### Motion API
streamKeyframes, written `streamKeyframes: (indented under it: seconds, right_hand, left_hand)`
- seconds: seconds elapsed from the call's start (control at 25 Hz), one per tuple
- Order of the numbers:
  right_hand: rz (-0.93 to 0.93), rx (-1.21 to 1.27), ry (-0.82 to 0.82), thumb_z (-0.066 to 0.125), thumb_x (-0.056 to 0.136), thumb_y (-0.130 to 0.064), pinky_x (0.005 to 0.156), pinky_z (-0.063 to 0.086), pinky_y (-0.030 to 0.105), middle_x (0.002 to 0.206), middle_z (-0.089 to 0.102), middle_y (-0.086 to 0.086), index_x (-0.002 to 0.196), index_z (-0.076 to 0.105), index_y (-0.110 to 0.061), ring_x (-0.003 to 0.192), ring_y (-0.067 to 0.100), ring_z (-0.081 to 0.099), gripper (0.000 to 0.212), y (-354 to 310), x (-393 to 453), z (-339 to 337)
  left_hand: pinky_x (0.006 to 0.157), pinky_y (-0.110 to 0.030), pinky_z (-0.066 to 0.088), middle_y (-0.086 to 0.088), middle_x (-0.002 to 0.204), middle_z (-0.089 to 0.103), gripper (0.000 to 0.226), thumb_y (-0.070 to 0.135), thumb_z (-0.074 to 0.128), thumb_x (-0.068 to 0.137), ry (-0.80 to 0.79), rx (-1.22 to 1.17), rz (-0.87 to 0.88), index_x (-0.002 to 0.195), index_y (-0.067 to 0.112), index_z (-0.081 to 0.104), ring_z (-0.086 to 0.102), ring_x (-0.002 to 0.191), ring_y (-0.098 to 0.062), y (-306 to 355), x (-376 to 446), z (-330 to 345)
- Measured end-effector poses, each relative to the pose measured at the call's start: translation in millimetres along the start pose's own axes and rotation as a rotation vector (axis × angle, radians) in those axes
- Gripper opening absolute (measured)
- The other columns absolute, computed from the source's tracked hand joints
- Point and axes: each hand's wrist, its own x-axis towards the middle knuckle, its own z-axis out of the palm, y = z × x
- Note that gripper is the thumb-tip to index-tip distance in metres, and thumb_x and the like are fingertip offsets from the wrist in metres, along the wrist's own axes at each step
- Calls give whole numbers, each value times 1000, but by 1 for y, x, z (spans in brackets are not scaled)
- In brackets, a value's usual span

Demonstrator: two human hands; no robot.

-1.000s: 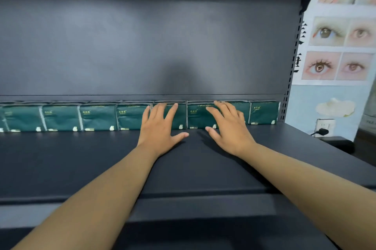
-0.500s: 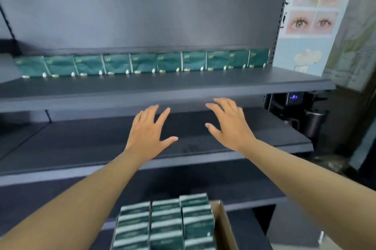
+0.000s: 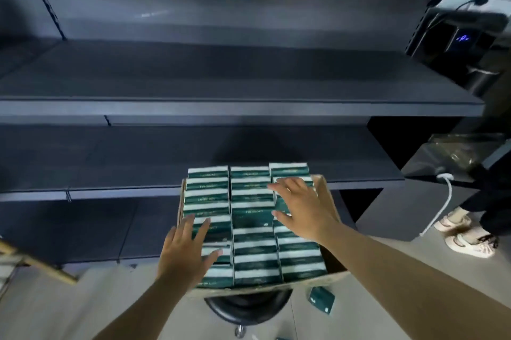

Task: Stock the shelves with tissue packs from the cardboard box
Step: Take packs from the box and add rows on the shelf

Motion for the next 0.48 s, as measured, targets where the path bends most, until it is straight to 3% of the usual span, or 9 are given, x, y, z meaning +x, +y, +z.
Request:
streamKeyframes:
  seconds: [0.2,0.36,0.48]
  right_hand:
    - [38,230,-144,52,94,-34,111,25,36,146,32,0,145,25,-26,136,21,21,59,-2,26,76]
    - [72,173,-103,58,91,-25,106,30,35,134,38,0,141,34,-24,127,21,28,55,-4,41,98]
    - [49,41,-50,57,89,-7,99,38,35,125,43,1,135,40,-22,117,20,35,52,-3,45,97]
  left_hand:
    - [93,-51,47,-21,134,53,77,64,7,95,5,-30,-15,133,15,54,54,120,-37,7,12,37]
    - [98,-50,40,-20,138,48,73,62,9,95,63,4,-14,136,17,49,49,126,-36,6,12,43]
    - [99,-51,38,-20,139,48,73,62,10,95,20,32,-9,136,17,49,49,126,-37,6,14,39]
